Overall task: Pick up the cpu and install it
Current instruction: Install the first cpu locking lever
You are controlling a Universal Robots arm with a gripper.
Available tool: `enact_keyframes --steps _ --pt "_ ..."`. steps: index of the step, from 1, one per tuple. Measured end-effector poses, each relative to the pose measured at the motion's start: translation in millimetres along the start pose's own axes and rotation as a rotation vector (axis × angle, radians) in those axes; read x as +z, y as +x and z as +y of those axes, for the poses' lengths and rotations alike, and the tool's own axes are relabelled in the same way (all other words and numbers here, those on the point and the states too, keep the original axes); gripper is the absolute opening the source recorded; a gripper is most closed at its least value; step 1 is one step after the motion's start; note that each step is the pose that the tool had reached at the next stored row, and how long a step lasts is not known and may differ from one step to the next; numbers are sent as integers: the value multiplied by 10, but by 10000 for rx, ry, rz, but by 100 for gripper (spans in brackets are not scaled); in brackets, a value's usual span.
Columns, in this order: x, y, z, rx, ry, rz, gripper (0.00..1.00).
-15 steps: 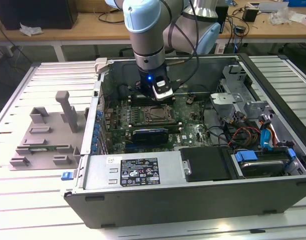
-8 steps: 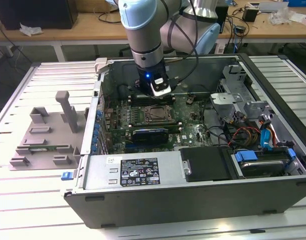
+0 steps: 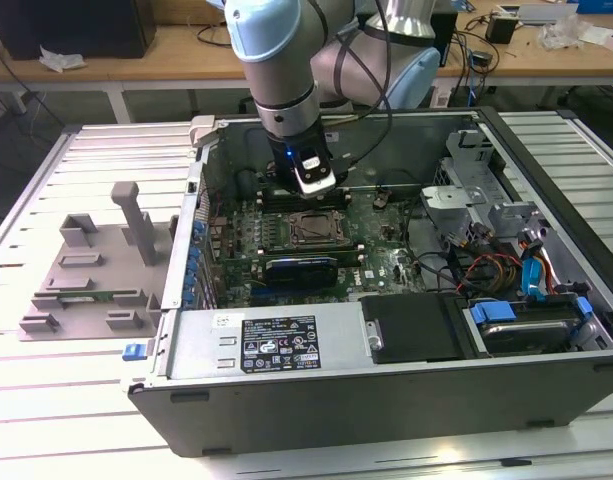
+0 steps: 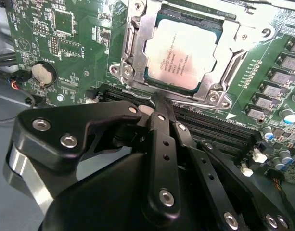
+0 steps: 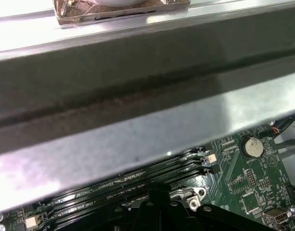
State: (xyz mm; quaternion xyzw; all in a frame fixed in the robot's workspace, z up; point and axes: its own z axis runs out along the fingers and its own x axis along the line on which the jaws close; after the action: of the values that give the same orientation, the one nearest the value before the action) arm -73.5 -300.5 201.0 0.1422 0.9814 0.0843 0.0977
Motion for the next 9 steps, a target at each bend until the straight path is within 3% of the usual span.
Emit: enact_keyframes --steps 4,9 --pt "34 7 -8 -18 72 -66 11" --pt "54 8 -7 -15 67 -94 11"
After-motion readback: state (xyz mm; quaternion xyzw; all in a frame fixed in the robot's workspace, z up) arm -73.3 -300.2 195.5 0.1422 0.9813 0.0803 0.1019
